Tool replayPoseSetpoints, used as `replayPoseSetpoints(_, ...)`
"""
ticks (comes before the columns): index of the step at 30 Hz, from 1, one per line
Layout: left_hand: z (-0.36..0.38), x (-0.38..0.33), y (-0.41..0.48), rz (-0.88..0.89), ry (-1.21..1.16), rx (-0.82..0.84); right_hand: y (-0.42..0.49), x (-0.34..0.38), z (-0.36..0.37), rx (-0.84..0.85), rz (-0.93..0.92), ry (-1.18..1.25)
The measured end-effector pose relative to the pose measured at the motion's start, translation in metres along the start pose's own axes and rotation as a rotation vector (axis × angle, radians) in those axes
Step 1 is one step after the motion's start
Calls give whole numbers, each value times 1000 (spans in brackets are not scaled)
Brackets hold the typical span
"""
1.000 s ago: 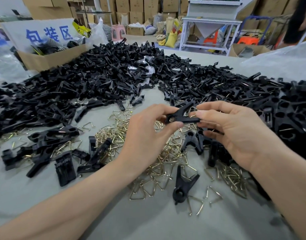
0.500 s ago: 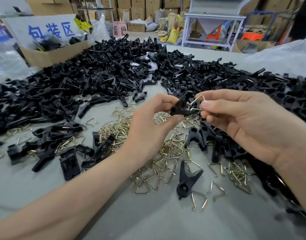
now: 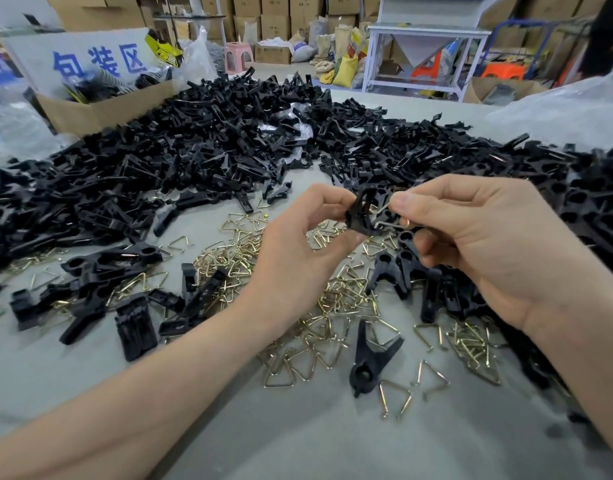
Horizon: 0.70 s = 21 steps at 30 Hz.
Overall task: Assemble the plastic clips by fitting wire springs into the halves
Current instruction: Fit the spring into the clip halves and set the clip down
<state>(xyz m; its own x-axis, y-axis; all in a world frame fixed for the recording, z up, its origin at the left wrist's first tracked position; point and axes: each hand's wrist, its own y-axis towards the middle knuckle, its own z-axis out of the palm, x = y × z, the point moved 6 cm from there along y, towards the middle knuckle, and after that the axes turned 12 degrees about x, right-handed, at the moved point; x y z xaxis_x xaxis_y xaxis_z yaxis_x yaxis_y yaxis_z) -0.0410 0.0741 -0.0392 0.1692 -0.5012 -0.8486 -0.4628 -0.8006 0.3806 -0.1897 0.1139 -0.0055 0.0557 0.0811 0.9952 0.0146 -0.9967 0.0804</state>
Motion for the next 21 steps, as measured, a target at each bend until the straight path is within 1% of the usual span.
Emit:
replayPoseSetpoints(6,1,-2,0,7,65,8,-1,1,0,-120,-127,-181)
replayPoseSetpoints(9,1,-3,-1,1,121,2,-2,2,-3,-195,-166,-304)
replayPoseSetpoints(12,0,-5,-1,-18,164,-5,-3,4,-5,-223,-185,-371)
replayPoseSetpoints(18,-1,-8,-2,23,260,-8,-1,0,-2,-140,-145,-390)
replayPoseSetpoints(21,-1,-8,-2,35,285,-6,3,-8,-2,-5,-30,-164)
